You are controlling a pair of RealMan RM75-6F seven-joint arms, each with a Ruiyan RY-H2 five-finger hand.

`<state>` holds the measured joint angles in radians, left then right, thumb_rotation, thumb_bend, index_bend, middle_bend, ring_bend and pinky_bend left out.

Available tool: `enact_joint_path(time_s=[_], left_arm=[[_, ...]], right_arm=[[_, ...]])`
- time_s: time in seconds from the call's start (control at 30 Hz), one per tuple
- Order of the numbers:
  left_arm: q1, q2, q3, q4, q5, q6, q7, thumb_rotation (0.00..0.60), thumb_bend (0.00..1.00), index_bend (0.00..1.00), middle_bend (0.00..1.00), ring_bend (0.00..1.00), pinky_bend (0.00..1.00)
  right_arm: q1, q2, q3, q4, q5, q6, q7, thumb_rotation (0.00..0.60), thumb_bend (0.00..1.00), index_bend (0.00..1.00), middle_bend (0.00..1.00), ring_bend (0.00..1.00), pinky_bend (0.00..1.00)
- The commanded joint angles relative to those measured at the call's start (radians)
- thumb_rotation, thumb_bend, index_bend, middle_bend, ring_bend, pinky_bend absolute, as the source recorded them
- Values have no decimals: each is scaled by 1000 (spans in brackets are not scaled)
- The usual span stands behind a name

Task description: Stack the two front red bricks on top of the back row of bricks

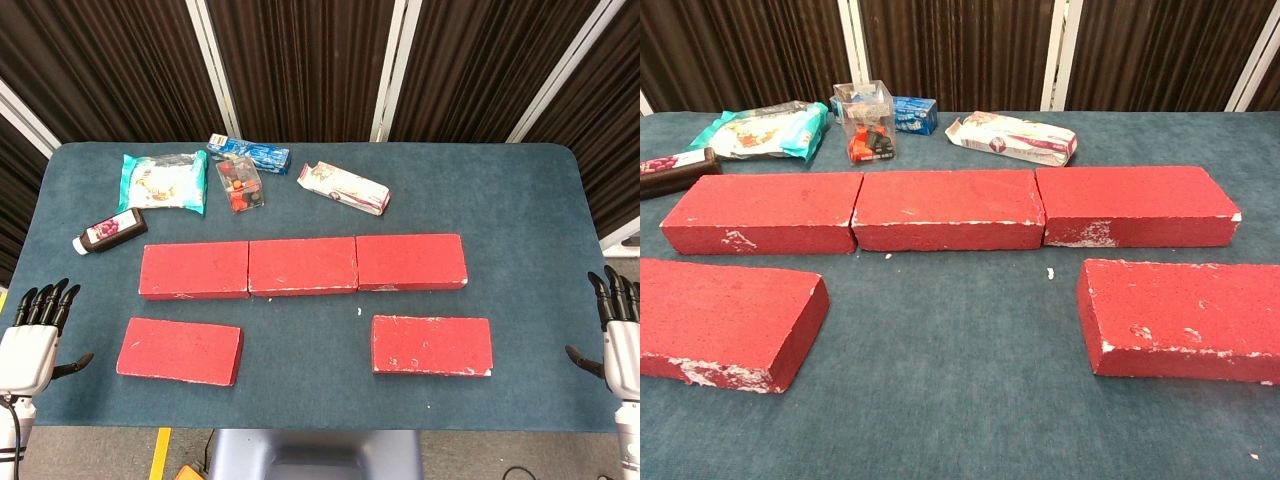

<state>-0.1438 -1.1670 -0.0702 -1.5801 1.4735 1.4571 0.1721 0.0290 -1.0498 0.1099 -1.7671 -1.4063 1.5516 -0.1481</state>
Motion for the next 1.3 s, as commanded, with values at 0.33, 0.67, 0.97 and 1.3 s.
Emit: enact_joint_path(time_s=[0.33,0.67,0.97,1.3], left_arm=[[6,5,-1,-2,8,21,-24,600,0,0,0,0,0],[-73,69,-21,-65,-88,-169,-43,600,0,0,0,0,0],[-204,374,5,-377,-219,-477,104,600,0,0,0,0,0],[-306,467,41,-563,-391,-610,284,600,0,0,0,0,0]], right_arm=[[4,-5,-6,-3,-11,-10,-11,600,0,72,0,0,0],[14,-6,-8,-7,7,-42,-23,600,0,73,0,0,0],[29,-9,-5,-11,37,-80,-37,600,0,73,0,0,0],[41,-11,-7,-14,43,-99,-48,600,0,73,0,0,0]])
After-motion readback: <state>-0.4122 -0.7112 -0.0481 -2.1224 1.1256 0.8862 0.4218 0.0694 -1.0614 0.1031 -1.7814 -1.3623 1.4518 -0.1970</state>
